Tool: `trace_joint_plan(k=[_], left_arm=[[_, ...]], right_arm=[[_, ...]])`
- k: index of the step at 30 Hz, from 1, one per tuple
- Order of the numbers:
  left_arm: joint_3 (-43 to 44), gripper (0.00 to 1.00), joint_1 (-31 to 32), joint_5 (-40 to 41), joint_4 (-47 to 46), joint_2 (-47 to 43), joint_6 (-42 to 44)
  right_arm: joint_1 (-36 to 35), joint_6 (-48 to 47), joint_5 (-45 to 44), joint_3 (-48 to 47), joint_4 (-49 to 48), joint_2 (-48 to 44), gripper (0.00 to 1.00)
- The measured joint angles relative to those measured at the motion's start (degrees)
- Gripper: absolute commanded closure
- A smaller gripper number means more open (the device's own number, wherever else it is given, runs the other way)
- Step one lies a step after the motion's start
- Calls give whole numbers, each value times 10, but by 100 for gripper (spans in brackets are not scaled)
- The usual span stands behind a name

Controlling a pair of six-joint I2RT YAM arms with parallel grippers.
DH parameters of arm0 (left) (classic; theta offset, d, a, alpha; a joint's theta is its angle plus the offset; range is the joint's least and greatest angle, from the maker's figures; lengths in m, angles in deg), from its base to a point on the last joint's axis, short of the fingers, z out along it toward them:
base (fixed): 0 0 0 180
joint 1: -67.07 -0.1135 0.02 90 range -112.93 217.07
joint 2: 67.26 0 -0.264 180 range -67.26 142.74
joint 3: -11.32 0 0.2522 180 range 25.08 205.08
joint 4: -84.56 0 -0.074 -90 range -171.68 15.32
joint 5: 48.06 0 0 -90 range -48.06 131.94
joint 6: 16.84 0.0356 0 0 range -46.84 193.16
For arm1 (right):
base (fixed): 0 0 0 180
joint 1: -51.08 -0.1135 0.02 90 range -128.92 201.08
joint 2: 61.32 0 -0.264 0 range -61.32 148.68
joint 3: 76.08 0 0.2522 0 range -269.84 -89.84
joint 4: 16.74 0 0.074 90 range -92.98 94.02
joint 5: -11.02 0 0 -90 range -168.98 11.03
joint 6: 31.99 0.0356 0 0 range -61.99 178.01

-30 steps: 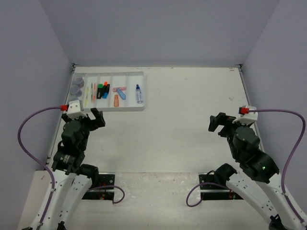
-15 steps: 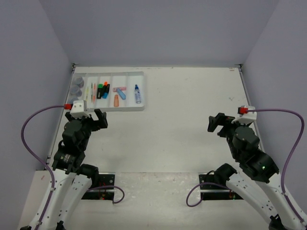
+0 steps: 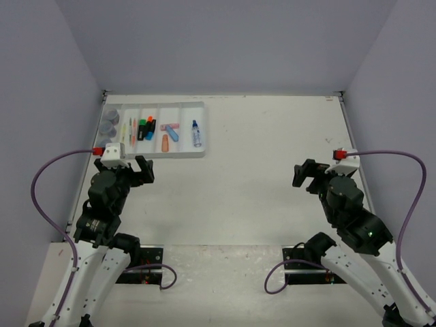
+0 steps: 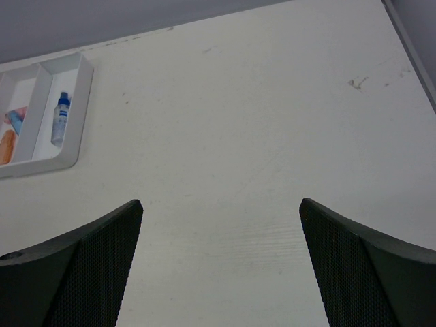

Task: Sort the stationery into containers
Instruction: Reset both arms

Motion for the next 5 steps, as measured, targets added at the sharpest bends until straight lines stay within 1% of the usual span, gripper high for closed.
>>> trace_joint_plan(k=[5], left_arm=[[0, 0, 0, -1, 0, -2, 0]], right_arm=[[0, 0, 0, 2, 0, 2, 1]])
